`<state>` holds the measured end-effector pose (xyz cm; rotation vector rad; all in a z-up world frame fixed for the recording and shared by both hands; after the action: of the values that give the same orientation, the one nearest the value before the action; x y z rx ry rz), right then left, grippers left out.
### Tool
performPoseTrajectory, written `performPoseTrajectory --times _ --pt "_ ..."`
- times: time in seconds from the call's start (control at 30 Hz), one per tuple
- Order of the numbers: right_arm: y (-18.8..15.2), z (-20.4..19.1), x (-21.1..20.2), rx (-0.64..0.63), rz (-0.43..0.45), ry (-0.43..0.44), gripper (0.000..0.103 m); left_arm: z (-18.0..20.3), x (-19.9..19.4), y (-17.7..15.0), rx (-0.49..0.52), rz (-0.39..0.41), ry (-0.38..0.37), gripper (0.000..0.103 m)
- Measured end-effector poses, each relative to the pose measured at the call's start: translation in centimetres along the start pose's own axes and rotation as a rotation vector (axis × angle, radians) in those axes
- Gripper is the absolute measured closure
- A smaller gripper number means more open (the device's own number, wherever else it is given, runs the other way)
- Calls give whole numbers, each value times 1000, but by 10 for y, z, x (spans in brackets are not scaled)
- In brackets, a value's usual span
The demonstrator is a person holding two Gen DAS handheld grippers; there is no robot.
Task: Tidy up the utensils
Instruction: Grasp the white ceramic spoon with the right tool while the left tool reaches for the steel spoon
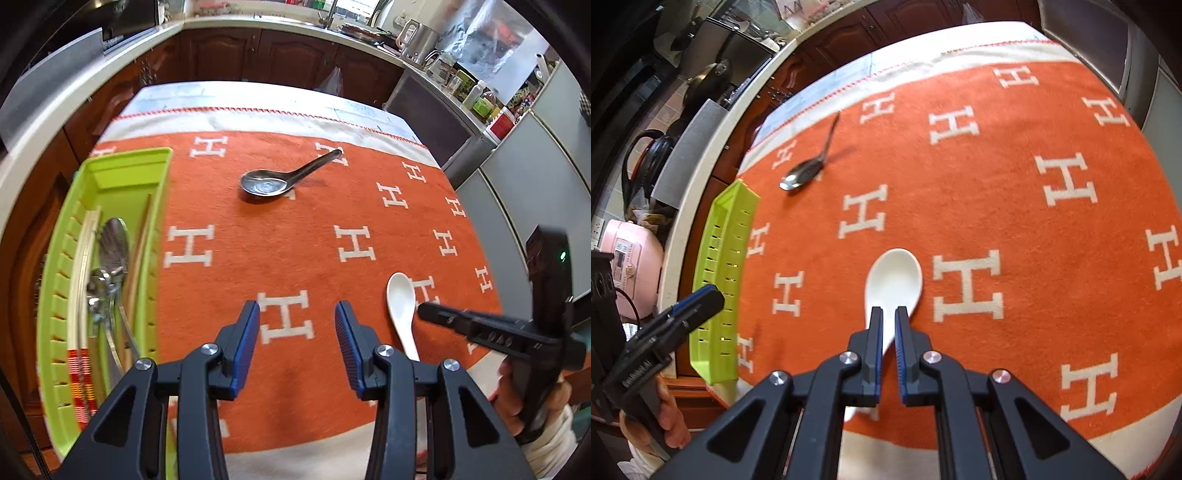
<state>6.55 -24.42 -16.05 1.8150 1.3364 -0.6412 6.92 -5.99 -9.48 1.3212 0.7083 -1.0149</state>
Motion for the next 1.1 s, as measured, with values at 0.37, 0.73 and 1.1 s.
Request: performPoseTrajectory --times 0.37,0.73,1.1 --pt "-1 1 23 -38 -3 -6 97 -2 29 25 -107 -38 -74 62" --pt "10 4 13 -75 32 11 97 -2 57 49 -196 -52 -94 53" --pt "7 -21 29 -197 36 2 67 -11 87 70 -333 -44 -146 52"
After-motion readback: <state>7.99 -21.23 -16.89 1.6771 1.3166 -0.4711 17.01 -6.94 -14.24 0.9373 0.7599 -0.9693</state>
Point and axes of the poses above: each gripper's, at about its wrist camera, not at the fingertips, and x roughly the way its jaws point, z to its right, y to its top, the point moved 9 cm from there along x, roughly the way its jaws point, and after that the axes turned 7 degrees about y, right-handed, at the moved point
